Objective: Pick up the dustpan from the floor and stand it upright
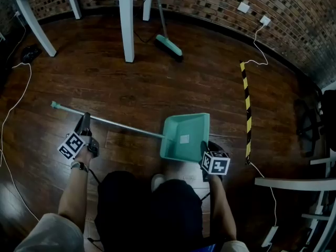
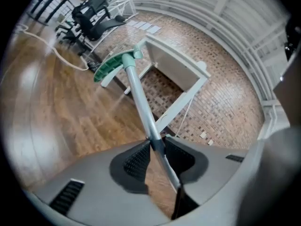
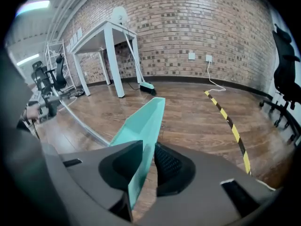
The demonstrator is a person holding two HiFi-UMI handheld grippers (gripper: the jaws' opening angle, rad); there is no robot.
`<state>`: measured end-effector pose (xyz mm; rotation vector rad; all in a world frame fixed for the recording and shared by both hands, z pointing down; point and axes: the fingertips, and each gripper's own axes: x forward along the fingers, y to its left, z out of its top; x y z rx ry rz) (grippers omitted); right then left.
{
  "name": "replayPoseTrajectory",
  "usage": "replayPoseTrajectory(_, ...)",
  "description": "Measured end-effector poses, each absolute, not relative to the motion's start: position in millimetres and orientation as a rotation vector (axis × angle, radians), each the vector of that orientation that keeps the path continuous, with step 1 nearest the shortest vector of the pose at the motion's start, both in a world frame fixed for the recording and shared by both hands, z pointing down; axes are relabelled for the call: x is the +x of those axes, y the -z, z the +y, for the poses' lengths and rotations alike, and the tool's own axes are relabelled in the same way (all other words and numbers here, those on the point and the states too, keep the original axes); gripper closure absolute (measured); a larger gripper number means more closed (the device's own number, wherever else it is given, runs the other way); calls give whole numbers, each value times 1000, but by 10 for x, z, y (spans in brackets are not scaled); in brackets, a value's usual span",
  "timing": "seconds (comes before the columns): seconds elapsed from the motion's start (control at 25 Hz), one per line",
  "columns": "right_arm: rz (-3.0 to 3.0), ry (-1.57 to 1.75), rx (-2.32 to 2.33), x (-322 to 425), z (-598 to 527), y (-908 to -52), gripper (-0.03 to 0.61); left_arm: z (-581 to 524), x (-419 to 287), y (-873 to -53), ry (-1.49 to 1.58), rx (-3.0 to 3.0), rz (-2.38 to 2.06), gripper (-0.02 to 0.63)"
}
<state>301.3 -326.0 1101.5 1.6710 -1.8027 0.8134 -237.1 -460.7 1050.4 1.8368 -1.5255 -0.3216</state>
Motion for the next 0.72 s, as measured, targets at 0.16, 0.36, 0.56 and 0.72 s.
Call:
replayPoseTrajectory(0.16,-1758,-822,1696,2993,-3379,-11288,474,-4818,-2135,-9623,298,2072,-1594,497)
replayPoseTrajectory(0.36,-1789,-945,1660,2819,-3500,-11747,459,-4938,-1664,-8693,158,2387,-1700,495)
replayPoseTrajectory(0.56,-1745,-892,1624,2752,-3562,-12007,440,-4877,-1103,-8226,28,2584,-1787,492)
replayPoseTrajectory(0.72,-1806,-637,1618,2714,-3650,-11691,440,-4795,-665,-8039,-42,2706,-1788,492)
